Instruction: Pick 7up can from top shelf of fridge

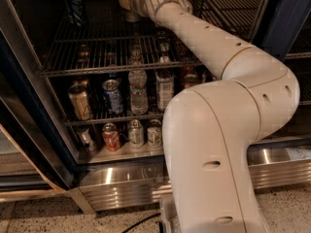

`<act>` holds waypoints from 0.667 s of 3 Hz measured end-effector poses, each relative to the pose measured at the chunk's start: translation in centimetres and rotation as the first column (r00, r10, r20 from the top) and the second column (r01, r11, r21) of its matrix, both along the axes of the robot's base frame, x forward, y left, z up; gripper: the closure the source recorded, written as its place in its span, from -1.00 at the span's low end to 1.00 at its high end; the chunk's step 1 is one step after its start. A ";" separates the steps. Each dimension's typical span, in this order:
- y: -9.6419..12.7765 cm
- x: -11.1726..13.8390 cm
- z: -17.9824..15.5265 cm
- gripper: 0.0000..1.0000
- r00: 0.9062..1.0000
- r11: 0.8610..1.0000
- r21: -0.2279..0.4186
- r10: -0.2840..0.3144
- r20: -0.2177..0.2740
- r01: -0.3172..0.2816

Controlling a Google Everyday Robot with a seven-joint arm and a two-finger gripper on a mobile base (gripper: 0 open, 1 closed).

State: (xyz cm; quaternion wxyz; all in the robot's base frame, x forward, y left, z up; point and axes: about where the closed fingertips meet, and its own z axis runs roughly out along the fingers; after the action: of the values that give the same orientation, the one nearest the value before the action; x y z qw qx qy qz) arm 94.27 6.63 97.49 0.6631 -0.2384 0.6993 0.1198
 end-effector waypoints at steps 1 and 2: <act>0.0 0.0 0.0 0.64 1.000 1.000 0.000 0.000 0.000 0.000; 0.0 0.0 0.0 1.00 1.000 1.000 0.000 0.000 0.000 0.000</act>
Offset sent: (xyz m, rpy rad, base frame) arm 0.0000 0.0000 0.0000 0.0000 0.0000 0.0000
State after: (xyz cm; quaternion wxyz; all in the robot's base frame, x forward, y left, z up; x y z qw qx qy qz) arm 94.27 6.66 97.48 0.6631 -0.2385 0.6993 0.1200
